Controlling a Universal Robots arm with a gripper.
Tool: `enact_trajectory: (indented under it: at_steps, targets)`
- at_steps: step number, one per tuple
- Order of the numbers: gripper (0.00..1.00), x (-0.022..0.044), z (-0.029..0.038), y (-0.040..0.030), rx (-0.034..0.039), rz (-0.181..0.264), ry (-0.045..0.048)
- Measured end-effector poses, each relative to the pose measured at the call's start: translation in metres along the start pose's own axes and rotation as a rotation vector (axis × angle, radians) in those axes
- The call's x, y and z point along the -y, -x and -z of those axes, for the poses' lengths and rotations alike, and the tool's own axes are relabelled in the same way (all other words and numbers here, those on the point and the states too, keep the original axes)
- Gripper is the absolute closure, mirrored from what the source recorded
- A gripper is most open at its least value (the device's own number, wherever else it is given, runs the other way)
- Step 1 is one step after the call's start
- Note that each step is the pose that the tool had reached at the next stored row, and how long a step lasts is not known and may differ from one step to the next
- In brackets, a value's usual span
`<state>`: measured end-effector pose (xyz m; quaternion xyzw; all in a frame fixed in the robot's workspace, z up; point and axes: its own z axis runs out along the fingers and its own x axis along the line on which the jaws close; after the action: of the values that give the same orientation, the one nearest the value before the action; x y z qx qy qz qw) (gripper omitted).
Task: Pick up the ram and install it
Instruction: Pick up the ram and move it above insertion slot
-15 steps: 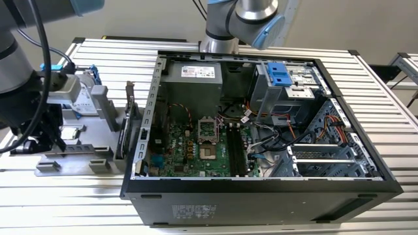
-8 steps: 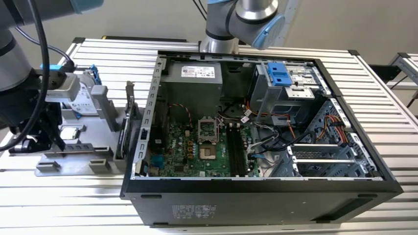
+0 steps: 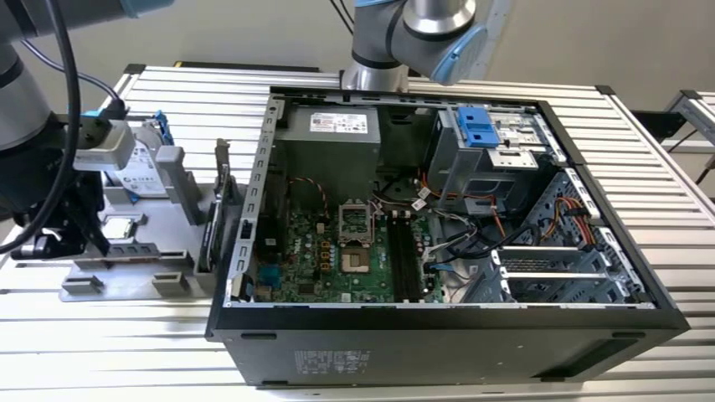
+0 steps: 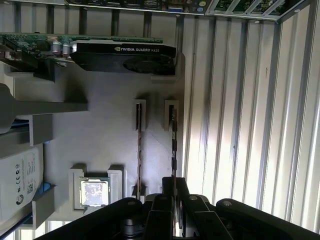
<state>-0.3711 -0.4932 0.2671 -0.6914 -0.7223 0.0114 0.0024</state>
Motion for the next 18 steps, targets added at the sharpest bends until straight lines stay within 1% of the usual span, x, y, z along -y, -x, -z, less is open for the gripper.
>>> enact_trajectory:
  at_steps: [18]
  targets:
    - [1.0, 0.0003, 0.0098, 0.0001, -0.0002, 0.0, 0.0002]
